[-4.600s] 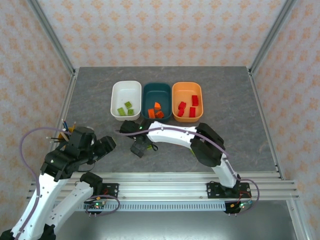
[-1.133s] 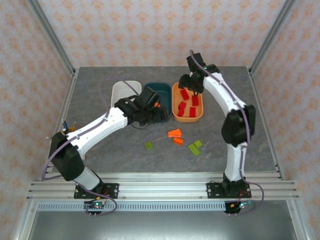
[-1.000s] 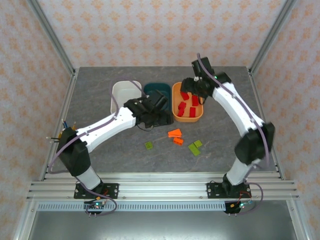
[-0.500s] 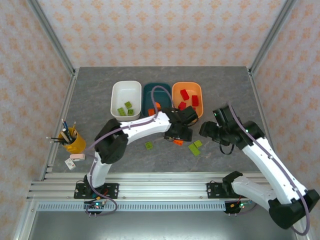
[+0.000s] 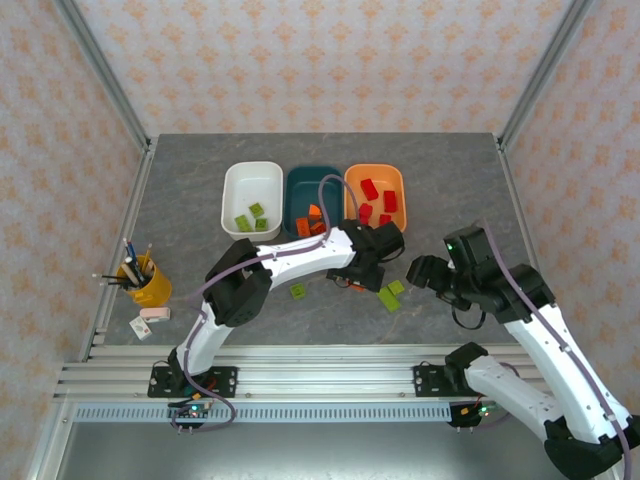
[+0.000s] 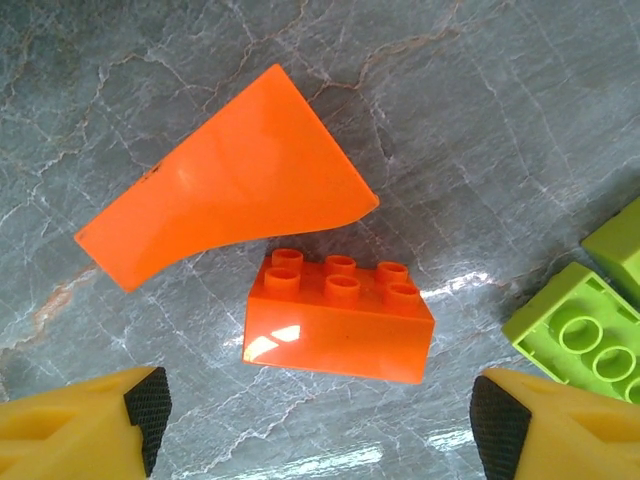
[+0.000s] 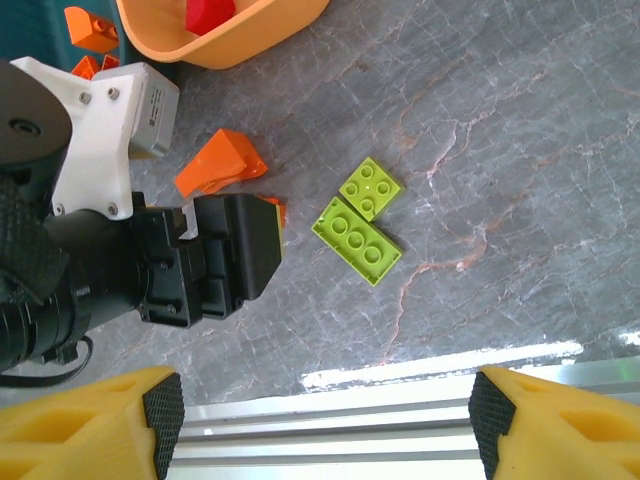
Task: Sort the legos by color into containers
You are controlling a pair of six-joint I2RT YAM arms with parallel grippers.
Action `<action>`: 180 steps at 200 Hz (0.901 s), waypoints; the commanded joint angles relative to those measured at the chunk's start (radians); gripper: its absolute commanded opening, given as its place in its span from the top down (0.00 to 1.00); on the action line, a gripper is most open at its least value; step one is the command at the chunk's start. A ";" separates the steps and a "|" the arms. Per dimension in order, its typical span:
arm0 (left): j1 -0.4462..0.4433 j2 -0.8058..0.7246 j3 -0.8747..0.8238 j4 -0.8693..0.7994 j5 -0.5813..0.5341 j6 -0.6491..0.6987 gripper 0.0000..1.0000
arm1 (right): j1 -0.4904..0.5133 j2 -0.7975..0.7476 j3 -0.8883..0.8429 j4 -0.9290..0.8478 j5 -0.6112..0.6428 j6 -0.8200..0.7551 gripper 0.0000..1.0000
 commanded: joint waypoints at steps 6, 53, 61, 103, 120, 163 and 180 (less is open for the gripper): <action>0.002 0.048 0.033 -0.027 -0.043 0.015 0.21 | 0.005 -0.018 -0.008 -0.048 -0.007 0.020 0.23; 0.004 0.079 0.040 0.001 -0.047 0.023 0.26 | 0.005 -0.015 -0.005 -0.042 -0.005 0.021 0.23; 0.005 0.087 0.046 0.004 -0.047 0.029 0.27 | 0.005 -0.013 -0.007 -0.039 -0.007 0.021 0.23; 0.005 0.105 0.040 0.022 -0.044 0.034 0.39 | 0.005 -0.007 -0.013 -0.026 -0.007 0.018 0.24; 0.004 0.100 0.039 0.028 -0.052 0.038 0.47 | 0.005 -0.001 -0.011 -0.018 -0.006 0.015 0.24; 0.004 -0.013 0.041 -0.009 -0.054 0.005 0.54 | 0.005 0.004 0.013 -0.009 0.005 -0.018 0.25; 0.015 -0.079 0.051 -0.042 -0.048 -0.009 0.54 | 0.005 0.005 0.029 0.031 -0.023 -0.043 0.25</action>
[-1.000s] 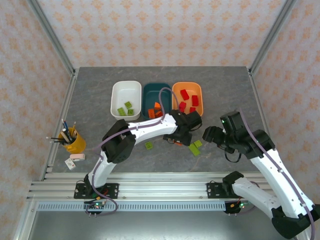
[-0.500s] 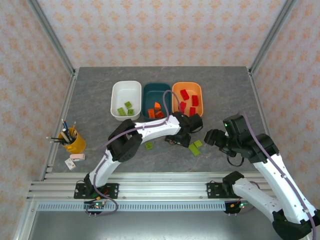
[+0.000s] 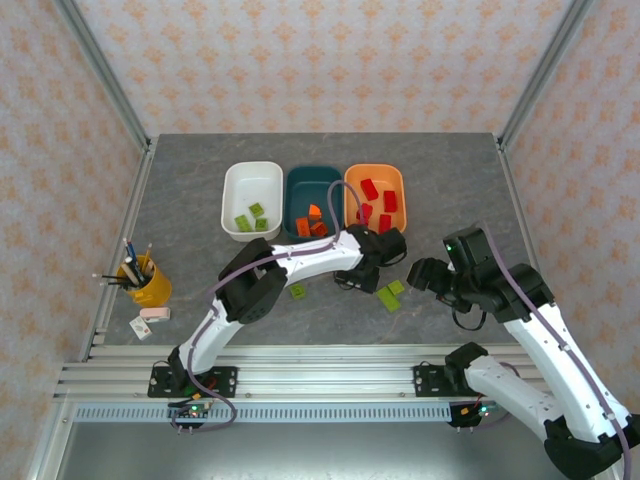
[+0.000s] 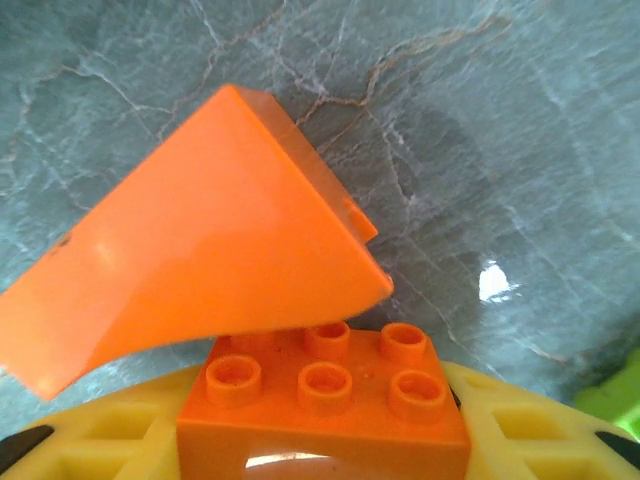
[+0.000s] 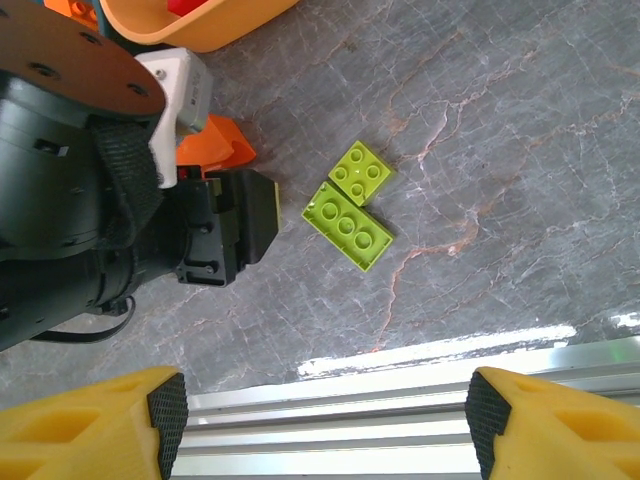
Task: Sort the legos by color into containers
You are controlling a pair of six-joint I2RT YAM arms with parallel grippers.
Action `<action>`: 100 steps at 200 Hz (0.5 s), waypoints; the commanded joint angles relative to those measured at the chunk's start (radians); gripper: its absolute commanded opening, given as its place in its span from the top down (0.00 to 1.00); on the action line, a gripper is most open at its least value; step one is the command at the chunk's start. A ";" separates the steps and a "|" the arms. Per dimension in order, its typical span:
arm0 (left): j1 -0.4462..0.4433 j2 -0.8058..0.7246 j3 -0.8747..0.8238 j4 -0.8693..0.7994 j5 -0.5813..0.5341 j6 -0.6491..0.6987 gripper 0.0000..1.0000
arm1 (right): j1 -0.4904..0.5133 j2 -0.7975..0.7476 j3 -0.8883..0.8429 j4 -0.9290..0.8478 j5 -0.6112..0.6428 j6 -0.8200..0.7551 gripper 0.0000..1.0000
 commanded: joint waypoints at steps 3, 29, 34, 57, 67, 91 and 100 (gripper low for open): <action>0.020 -0.162 0.032 -0.064 -0.024 -0.033 0.54 | 0.005 -0.005 0.033 0.054 -0.020 -0.050 0.25; 0.098 -0.235 0.039 -0.081 0.007 -0.046 0.54 | 0.005 0.002 0.050 0.176 -0.081 -0.070 0.24; 0.117 -0.245 0.044 -0.081 0.012 -0.045 0.54 | 0.005 0.008 0.054 0.198 -0.089 -0.071 0.23; 0.213 -0.245 0.088 -0.081 0.024 -0.014 0.54 | 0.005 0.059 0.066 0.285 -0.119 -0.072 0.21; 0.256 -0.225 0.120 -0.077 0.048 0.002 0.54 | 0.005 0.093 0.076 0.306 -0.130 -0.074 0.21; 0.346 -0.143 0.225 -0.061 0.094 0.027 0.55 | 0.005 0.160 0.099 0.345 -0.137 -0.073 0.21; 0.374 -0.099 0.280 -0.064 0.114 0.031 0.55 | 0.005 0.176 0.107 0.354 -0.134 -0.072 0.21</action>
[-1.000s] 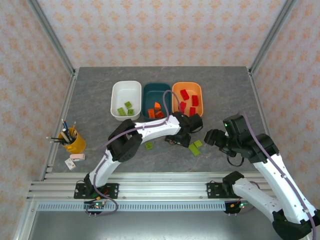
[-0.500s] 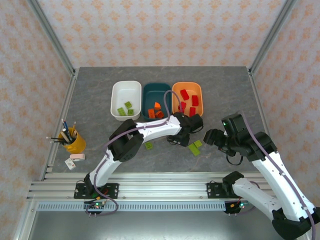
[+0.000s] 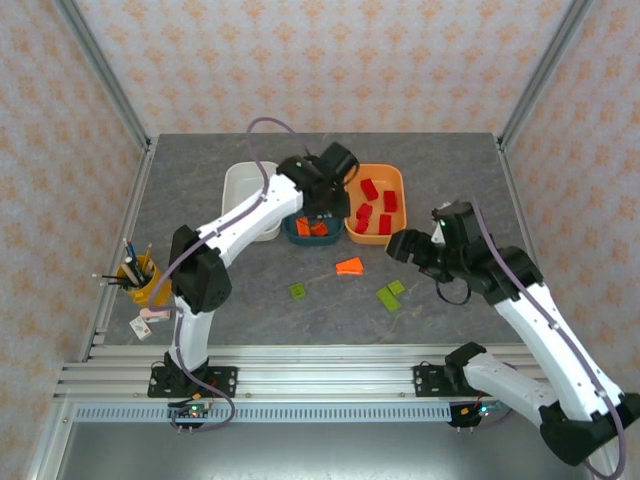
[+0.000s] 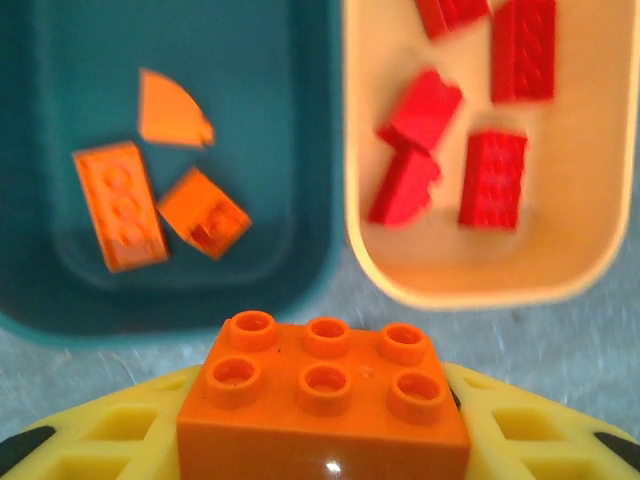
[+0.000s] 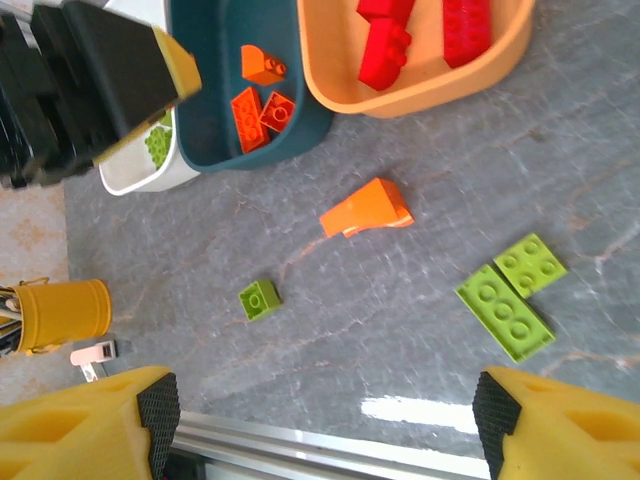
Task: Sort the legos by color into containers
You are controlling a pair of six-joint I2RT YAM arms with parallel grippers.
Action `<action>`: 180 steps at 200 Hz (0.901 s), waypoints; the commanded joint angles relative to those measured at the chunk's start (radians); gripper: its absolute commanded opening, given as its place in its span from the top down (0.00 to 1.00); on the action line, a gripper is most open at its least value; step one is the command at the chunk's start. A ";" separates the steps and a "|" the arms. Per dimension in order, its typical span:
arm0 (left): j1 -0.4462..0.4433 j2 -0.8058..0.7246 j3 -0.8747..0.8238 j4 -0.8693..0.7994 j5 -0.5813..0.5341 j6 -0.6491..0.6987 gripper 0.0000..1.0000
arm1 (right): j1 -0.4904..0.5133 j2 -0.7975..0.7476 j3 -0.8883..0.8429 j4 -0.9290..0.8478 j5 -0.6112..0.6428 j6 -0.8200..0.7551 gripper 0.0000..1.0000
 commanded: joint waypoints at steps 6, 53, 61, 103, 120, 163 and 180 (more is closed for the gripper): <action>0.071 0.134 0.140 -0.022 0.067 0.038 0.54 | 0.005 0.053 0.040 0.082 -0.013 -0.014 0.21; 0.137 0.364 0.419 -0.050 0.102 0.057 0.54 | 0.005 0.101 0.043 0.109 -0.004 -0.004 0.21; 0.144 0.391 0.445 -0.052 0.100 0.056 0.53 | 0.005 0.104 0.042 0.111 -0.004 -0.002 0.21; 0.173 0.468 0.453 -0.041 0.089 0.071 0.51 | 0.005 0.119 0.033 0.121 0.000 0.004 0.21; 0.178 0.491 0.454 -0.045 0.099 0.079 0.48 | 0.005 0.126 0.028 0.126 0.002 0.006 0.21; 0.183 0.475 0.457 -0.040 0.091 0.076 0.30 | 0.005 0.160 0.032 0.074 0.045 -0.020 0.21; 0.183 0.449 0.469 -0.046 0.080 0.076 0.28 | 0.005 0.173 0.038 0.048 0.072 -0.019 0.21</action>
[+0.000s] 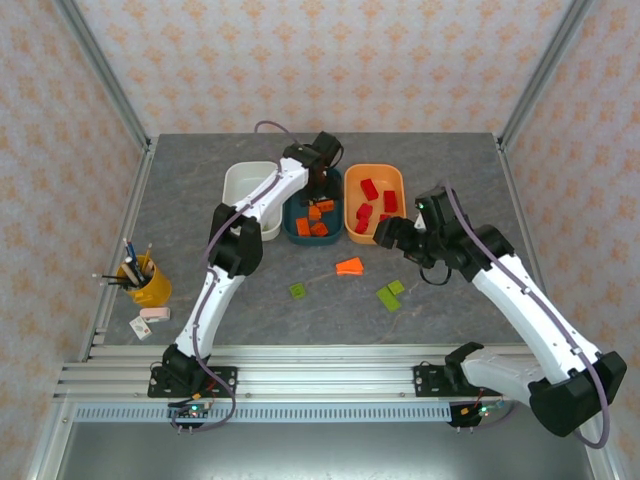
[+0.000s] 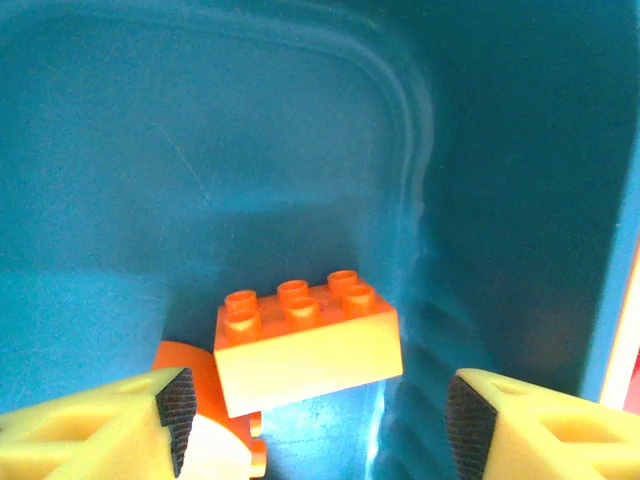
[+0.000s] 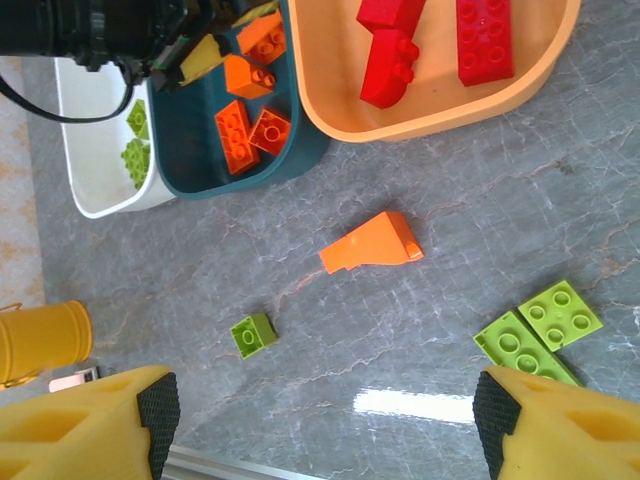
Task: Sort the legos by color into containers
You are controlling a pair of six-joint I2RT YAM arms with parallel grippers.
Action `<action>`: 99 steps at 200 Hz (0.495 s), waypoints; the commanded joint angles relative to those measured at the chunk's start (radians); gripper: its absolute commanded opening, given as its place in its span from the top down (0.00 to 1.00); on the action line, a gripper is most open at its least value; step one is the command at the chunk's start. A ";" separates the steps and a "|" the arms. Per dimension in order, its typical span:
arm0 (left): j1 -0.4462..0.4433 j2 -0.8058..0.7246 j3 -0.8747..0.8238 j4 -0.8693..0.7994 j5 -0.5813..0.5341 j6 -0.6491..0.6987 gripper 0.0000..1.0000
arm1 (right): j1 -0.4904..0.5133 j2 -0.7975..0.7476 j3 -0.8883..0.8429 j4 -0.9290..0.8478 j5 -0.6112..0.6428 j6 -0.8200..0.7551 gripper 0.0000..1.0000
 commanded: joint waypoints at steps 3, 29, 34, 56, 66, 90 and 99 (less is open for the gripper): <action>0.004 -0.048 0.050 -0.032 -0.023 0.013 0.28 | 0.005 0.012 0.031 -0.050 0.065 -0.014 0.21; 0.003 -0.126 0.064 -0.052 -0.055 -0.002 0.25 | 0.006 0.023 0.052 -0.077 0.112 -0.008 0.23; 0.003 -0.149 0.060 -0.055 -0.064 -0.005 0.24 | 0.007 0.024 0.060 -0.082 0.121 -0.007 0.23; 0.003 -0.268 -0.001 -0.050 -0.091 -0.017 0.24 | 0.010 0.046 0.107 -0.108 0.155 -0.016 0.24; 0.001 -0.333 -0.052 -0.044 -0.097 -0.021 0.24 | 0.015 0.059 0.131 -0.123 0.168 -0.024 0.24; -0.003 -0.506 -0.234 -0.007 -0.105 -0.022 0.24 | 0.038 0.095 0.180 -0.155 0.201 -0.051 0.25; -0.002 -0.574 -0.309 0.002 -0.109 -0.027 0.24 | 0.055 0.100 0.195 -0.162 0.213 -0.058 0.25</action>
